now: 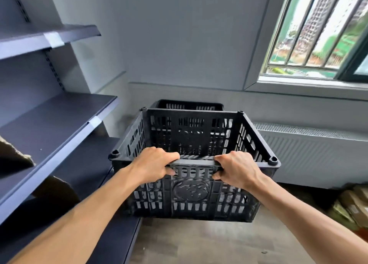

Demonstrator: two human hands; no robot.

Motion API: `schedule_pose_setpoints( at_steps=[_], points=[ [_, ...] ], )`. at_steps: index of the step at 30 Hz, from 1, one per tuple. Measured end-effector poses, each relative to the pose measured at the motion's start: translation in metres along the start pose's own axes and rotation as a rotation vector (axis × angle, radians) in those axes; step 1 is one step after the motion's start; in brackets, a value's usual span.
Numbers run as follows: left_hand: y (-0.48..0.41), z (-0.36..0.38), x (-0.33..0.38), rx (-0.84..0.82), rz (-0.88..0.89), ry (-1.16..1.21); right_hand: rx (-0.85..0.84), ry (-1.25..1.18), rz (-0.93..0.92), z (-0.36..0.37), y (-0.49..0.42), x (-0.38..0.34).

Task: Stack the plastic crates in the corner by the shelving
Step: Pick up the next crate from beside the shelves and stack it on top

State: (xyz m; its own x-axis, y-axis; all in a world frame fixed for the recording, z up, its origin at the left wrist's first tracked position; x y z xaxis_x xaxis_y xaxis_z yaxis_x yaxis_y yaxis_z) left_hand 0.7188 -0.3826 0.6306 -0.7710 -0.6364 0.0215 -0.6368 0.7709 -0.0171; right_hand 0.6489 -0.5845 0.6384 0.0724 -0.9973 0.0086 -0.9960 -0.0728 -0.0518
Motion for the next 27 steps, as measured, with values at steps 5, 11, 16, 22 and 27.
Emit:
schedule_pose_setpoints(
  at_steps=[5, 11, 16, 22, 27],
  points=[
    [0.005, -0.033, -0.014, 0.11, 0.023, -0.059, 0.096, 0.036, 0.037, -0.032, -0.002, -0.018],
    [-0.009, -0.055, -0.028, 0.257, 0.074, -0.126, 0.194, 0.073, 0.037, -0.055, -0.018, -0.02],
    [-0.041, -0.056, -0.045, 0.362, 0.095, -0.183, 0.241, 0.076, 0.009, -0.056, -0.051, 0.0],
    [-0.11, -0.047, -0.077, 0.419, 0.064, -0.191, 0.276, 0.082, -0.026, -0.046, -0.123, 0.044],
    [-0.174, -0.033, -0.108, 0.42, 0.021, -0.203, 0.287, 0.048, -0.048, -0.027, -0.189, 0.083]
  ],
)
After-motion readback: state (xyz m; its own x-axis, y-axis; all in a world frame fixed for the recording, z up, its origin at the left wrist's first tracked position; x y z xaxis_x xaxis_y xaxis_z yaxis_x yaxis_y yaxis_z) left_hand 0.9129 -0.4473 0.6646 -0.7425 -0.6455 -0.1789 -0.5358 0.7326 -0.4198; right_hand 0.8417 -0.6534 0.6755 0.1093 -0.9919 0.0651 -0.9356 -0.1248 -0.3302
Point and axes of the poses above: each hand's wrist, its own y-axis away from the middle knuckle, its own z-axis out of the palm, x = y × z, the point moved 5 cm from there along -y, towards the middle knuckle, and after that the axes turned 3 degrees about z, right-handed, at the moved point
